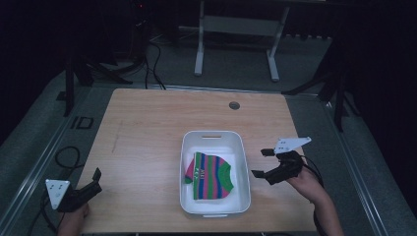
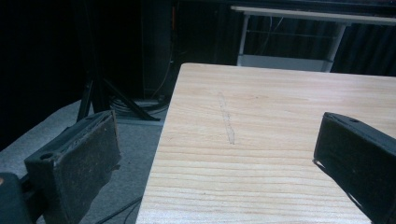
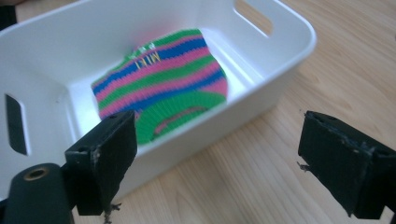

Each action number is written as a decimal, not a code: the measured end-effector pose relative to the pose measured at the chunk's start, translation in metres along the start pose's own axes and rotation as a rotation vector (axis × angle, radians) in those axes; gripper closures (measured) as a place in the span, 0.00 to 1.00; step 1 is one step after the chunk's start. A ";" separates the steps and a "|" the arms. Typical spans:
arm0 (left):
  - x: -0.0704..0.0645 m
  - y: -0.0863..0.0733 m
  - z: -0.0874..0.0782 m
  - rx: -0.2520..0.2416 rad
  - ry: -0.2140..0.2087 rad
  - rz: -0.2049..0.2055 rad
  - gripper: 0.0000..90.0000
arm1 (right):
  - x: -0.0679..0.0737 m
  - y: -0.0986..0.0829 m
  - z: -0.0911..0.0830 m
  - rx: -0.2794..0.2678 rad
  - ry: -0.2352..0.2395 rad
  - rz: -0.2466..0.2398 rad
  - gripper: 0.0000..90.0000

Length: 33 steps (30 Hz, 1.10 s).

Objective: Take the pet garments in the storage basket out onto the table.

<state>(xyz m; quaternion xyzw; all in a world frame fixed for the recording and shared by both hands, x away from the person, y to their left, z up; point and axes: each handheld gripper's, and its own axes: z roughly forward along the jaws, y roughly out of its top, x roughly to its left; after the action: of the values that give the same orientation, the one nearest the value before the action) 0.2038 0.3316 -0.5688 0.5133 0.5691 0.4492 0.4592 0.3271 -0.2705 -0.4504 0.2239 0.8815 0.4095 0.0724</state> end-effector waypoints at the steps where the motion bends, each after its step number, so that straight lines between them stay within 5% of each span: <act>1: 0.000 0.000 0.000 -0.001 0.000 -0.002 0.01 | 0.001 0.004 0.002 0.003 0.015 -0.004 0.13; 18: 0.000 0.000 0.000 -0.001 -0.005 -0.002 0.01 | 0.027 0.055 0.054 0.131 0.116 -0.149 0.13; 33: 0.001 0.000 -0.001 -0.002 -0.011 -0.004 0.01 | 0.048 0.084 0.123 0.304 0.207 -0.238 0.14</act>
<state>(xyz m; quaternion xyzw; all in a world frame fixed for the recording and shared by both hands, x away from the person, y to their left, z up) 0.2029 0.3331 -0.5685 0.5140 0.5673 0.4460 0.4638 0.3506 -0.1169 -0.4648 0.0834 0.9559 0.2814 -0.0053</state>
